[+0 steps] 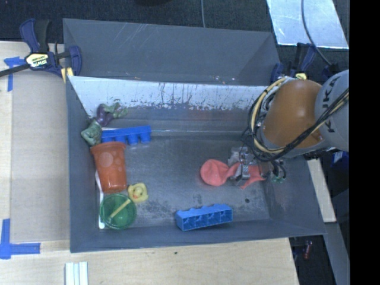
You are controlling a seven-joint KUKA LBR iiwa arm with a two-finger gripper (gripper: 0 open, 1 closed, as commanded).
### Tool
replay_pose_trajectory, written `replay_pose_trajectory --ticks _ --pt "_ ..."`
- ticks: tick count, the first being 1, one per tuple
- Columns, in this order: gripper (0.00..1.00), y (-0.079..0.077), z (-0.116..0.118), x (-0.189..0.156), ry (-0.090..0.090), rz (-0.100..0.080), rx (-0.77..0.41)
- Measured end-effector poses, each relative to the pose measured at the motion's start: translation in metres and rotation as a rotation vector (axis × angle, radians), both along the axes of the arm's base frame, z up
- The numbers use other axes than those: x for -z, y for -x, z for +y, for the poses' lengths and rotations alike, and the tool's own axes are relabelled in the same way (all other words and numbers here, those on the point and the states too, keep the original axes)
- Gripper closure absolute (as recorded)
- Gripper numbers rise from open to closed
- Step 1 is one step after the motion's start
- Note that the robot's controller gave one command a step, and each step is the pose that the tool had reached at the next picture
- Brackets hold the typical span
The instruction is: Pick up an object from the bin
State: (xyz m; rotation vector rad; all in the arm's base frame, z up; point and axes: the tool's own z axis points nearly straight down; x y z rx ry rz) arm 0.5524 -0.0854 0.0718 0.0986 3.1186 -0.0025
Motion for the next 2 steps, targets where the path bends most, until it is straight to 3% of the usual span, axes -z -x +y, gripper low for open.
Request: replay_pose_trajectory --ticks 1,2 --pt "1.00 0.000 0.000 0.000 0.000 0.000 0.000" --pt "1.00 -0.006 -0.004 -0.056 -0.001 0.007 0.000"
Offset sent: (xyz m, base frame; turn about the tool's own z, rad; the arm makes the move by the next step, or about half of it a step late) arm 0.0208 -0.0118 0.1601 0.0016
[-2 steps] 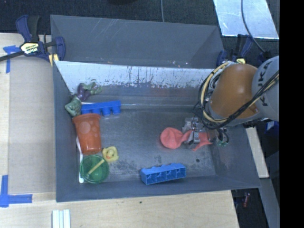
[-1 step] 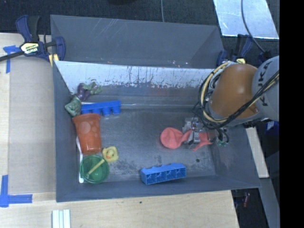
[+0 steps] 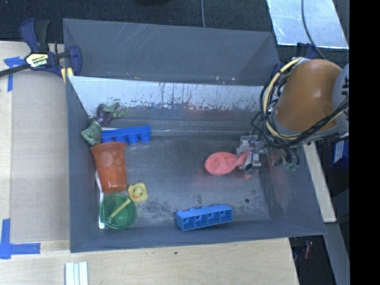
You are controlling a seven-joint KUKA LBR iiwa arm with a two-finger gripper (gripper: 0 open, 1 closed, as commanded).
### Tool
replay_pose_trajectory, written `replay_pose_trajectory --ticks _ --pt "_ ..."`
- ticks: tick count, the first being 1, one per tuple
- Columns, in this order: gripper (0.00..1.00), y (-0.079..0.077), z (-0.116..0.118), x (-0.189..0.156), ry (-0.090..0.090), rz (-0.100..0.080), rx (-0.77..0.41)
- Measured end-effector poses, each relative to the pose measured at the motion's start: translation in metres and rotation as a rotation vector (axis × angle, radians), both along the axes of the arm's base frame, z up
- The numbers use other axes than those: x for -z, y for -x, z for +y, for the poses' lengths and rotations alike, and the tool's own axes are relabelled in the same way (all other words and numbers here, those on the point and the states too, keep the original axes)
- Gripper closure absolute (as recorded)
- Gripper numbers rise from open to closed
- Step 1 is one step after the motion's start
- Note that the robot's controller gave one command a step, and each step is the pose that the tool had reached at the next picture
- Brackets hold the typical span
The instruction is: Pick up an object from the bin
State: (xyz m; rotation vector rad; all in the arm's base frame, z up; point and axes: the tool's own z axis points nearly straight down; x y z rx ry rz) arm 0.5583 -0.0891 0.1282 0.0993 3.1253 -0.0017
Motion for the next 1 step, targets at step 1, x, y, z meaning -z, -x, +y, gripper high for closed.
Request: replay_pose_trajectory --ticks 1 --pt "1.00 0.0001 -0.0052 -0.0756 0.000 0.001 -0.032"
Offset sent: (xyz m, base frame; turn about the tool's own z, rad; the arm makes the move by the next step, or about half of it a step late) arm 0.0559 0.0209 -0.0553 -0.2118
